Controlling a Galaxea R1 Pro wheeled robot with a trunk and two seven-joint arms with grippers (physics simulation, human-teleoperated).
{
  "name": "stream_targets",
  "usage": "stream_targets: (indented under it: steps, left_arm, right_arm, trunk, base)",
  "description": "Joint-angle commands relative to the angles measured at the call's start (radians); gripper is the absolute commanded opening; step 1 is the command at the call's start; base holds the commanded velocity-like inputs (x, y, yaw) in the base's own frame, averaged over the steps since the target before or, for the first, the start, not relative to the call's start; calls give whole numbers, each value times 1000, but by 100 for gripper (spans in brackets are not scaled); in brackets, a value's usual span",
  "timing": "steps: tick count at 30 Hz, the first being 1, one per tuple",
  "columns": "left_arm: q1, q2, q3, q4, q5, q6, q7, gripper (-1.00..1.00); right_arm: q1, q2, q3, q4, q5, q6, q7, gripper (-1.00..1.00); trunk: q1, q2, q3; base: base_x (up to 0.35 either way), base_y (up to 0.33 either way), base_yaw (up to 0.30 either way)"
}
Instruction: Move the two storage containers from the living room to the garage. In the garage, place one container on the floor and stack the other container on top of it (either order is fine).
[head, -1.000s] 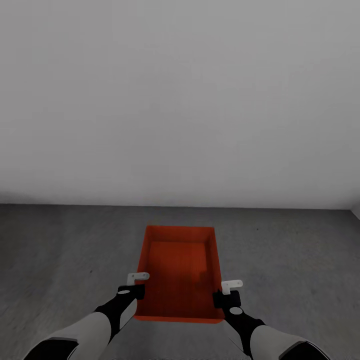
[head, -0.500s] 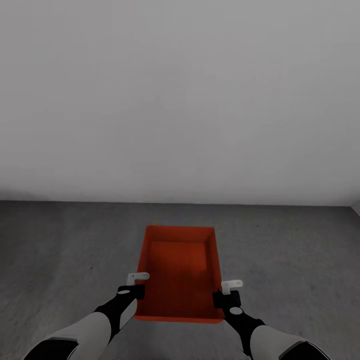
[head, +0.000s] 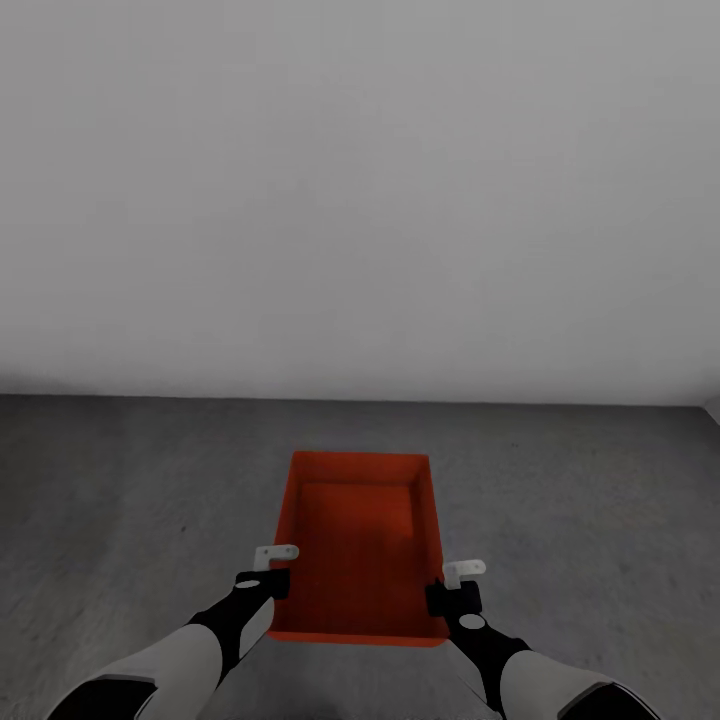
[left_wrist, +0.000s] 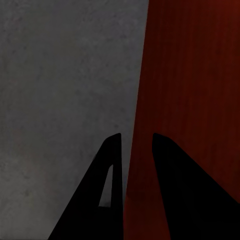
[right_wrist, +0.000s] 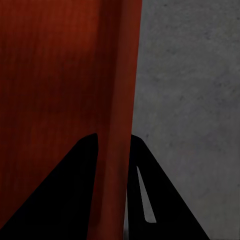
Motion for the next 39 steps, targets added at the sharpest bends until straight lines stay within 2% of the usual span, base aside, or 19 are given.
stream_targets:
  steps: [1, 3, 39]
  left_arm:
    - [0, -1, 5, -5, -4, -2, 5, -100]
    - [0, -1, 5, -5, -3, -2, 5, -100]
    - [0, -1, 6, -5, -3, -2, 5, -100]
  right_arm:
    - [-1, 2, -67, 2, -12, -1, 1, -100]
    - [-1, 2, -68, 2, -12, -1, 1, -100]
    - [-1, 2, -67, 2, -12, -4, 1, -100]
  trunk:
    - [0, -1, -2]
    - [0, -1, -3]
    - [138, -253, -116]
  base:
    - [0, 0, 0]
    - [0, 0, 0]
    - [0, 0, 0]
